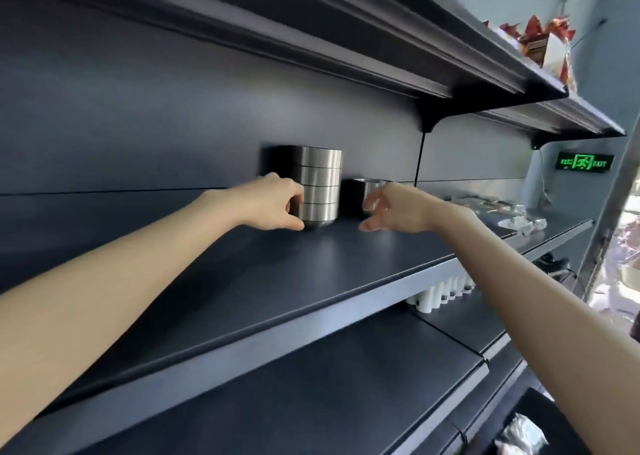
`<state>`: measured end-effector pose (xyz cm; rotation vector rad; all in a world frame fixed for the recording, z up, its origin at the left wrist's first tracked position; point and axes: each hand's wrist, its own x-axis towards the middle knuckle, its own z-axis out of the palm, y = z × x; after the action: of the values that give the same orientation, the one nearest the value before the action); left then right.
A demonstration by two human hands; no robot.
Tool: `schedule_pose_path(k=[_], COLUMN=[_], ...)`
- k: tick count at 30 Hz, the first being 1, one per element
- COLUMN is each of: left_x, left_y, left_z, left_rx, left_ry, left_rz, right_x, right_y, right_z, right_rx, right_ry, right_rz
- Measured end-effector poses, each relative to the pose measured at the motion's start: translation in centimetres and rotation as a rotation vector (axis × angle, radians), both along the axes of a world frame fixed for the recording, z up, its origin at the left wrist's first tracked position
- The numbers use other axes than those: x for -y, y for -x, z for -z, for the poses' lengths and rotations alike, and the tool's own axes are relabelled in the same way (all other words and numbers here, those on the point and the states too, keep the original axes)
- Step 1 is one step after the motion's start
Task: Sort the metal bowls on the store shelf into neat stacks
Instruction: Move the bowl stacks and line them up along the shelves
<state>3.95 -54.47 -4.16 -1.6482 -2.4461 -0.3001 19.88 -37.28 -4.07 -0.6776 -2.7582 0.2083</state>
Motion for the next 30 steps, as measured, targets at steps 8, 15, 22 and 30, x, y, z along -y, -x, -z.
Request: schedule_pose_path(k=[8, 15, 22, 30], left_x=[-7.5, -12.7, -16.1, -18.0], left_y=[4.7, 7.7, 8.0, 9.1], left_z=[1.4, 2.9, 4.4, 6.4], left_rx=[0.099, 0.245, 0.415, 0.657], left_ry=[-0.094, -0.042, -0.167, -0.4], left_rz=[-0.175, -0.427, -0.554, -0.525], right_x=[-10.7, -18.3, -20.6, -21.9], right_y=[7.7, 14.3, 18.0, 20.4], right_z=[-0.2, -0.6, -0.1, 1.6], right_rx=[-0.069, -0.098, -0.082, -0.099], right_ry=[0.071, 0.272, 0.482, 0.754], right_rz=[-0.122, -0.32, -0.505, -0.67])
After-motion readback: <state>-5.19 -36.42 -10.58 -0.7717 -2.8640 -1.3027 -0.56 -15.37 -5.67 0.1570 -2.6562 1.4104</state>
